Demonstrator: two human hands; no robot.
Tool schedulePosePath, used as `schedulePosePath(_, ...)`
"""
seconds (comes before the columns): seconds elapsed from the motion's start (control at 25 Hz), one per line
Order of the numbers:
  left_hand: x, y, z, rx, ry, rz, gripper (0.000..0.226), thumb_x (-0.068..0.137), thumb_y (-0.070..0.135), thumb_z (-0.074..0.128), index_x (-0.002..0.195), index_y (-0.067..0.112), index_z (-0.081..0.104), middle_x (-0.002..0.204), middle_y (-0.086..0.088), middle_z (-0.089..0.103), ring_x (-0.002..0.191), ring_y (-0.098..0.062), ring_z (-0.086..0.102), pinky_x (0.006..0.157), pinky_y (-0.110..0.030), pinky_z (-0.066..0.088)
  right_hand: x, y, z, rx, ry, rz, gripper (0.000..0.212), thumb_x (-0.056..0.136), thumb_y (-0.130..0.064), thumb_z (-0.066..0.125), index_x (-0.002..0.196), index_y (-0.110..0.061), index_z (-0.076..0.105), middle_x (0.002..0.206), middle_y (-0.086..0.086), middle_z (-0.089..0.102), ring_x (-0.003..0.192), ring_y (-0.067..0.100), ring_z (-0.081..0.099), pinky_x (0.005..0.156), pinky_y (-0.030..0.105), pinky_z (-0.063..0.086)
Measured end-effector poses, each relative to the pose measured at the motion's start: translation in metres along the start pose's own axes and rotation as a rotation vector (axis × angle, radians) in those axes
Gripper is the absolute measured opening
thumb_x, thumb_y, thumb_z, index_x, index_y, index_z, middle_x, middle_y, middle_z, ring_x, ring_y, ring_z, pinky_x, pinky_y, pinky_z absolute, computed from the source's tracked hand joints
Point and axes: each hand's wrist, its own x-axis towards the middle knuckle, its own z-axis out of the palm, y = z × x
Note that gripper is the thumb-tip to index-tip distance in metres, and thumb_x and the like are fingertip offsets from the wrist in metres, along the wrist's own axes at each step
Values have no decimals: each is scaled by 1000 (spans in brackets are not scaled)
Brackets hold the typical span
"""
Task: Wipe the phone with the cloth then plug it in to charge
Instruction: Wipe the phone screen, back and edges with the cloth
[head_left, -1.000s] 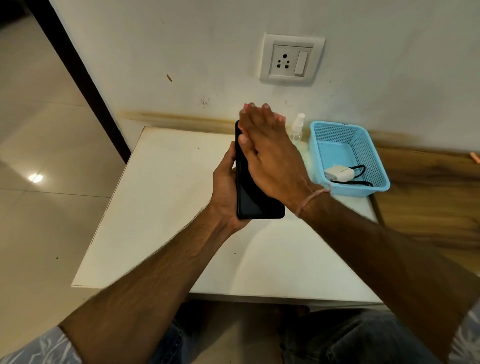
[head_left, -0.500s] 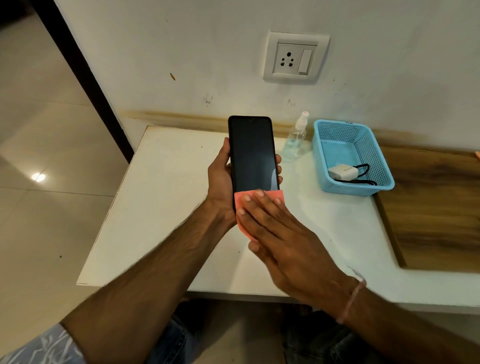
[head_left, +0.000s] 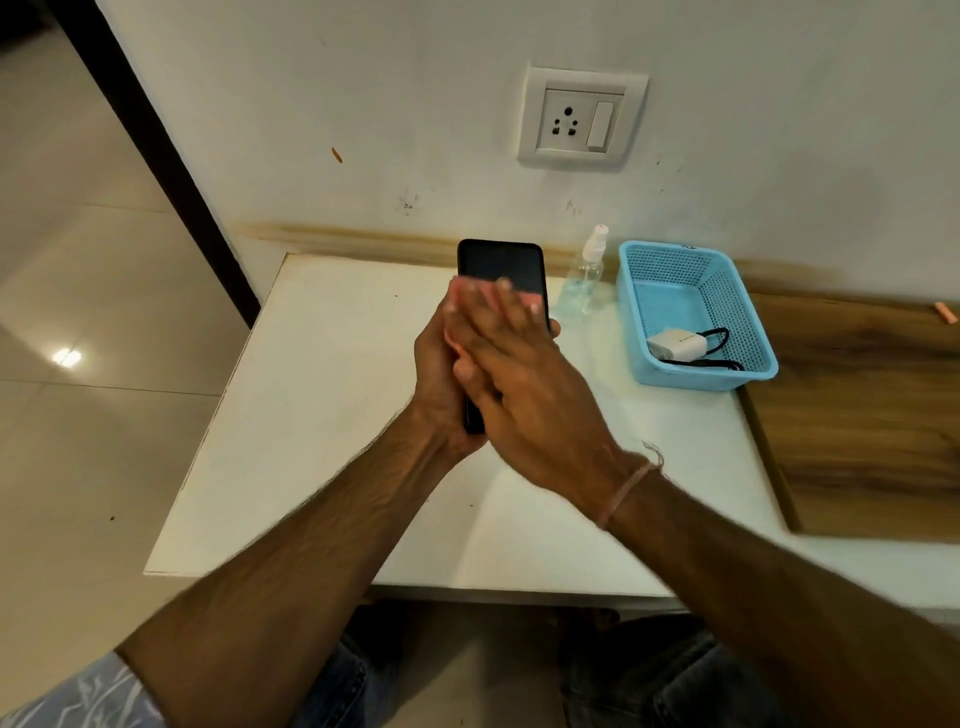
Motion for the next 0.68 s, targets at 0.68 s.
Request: schedulePosePath(0.68, 4, -3, 2, 1, 52, 11, 60, 99, 58, 44, 137, 15, 62, 143, -15, 58, 135, -33, 52, 117, -47, 37, 46, 31, -12, -75, 47, 113, 51, 104, -35, 25, 152, -20, 14, 161, -1, 3, 148, 19, -8, 121, 39, -3)
